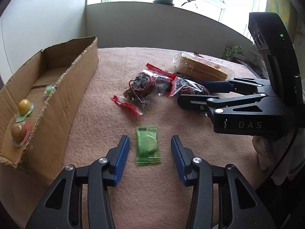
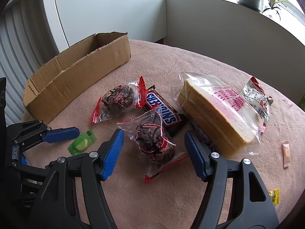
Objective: Organize snacks
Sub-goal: 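Grasp the green-wrapped candy with the left tool while the right tool grasps a red chocolate bag, then carry both snacks into the cardboard box and open both tools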
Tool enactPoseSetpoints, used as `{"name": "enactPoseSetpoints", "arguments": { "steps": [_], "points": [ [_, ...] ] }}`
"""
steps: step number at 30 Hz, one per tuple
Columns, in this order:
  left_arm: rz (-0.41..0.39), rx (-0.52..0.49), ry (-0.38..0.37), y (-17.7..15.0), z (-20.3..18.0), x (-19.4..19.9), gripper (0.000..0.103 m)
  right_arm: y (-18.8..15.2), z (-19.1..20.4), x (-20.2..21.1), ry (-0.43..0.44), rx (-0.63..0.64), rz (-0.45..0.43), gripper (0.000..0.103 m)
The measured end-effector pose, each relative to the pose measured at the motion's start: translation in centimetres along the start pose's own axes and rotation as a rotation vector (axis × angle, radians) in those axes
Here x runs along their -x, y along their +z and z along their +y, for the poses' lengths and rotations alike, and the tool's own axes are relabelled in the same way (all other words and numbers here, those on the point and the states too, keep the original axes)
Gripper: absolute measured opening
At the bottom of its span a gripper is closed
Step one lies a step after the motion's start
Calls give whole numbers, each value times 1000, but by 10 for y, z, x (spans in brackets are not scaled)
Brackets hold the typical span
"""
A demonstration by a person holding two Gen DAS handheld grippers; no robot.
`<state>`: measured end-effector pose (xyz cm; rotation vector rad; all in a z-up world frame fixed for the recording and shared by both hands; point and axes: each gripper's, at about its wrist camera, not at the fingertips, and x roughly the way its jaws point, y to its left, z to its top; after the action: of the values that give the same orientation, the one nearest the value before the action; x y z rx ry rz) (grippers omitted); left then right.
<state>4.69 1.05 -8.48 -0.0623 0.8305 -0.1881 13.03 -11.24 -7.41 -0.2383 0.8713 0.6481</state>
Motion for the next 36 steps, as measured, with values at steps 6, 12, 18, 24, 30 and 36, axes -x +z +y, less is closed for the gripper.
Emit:
{"name": "enactPoseSetpoints", "arguments": {
  "steps": [6, 12, 18, 24, 30, 36],
  "points": [
    [-7, -5, 20, -2, 0, -1, 32, -1, 3, -4, -6, 9, 16, 56],
    [-14, -20, 20, -3, -2, 0, 21, -3, 6, -1, -28, 29, 13, 44],
    [-18, -18, 9, -3, -1, 1, 20, -3, 7, 4, -28, 27, 7, 36],
    [-27, -21, -4, -2, -5, 4, 20, -2, 3, 20, -21, 0, -26, 34],
    [-58, -17, -14, 3, -7, 12, 20, 5, 0, 44, -25, -17, -87, 34],
    [-100, 3, -32, 9, -2, 26, 20, 15, 0, 58, -30, -40, -134, 34]
  ]
}}
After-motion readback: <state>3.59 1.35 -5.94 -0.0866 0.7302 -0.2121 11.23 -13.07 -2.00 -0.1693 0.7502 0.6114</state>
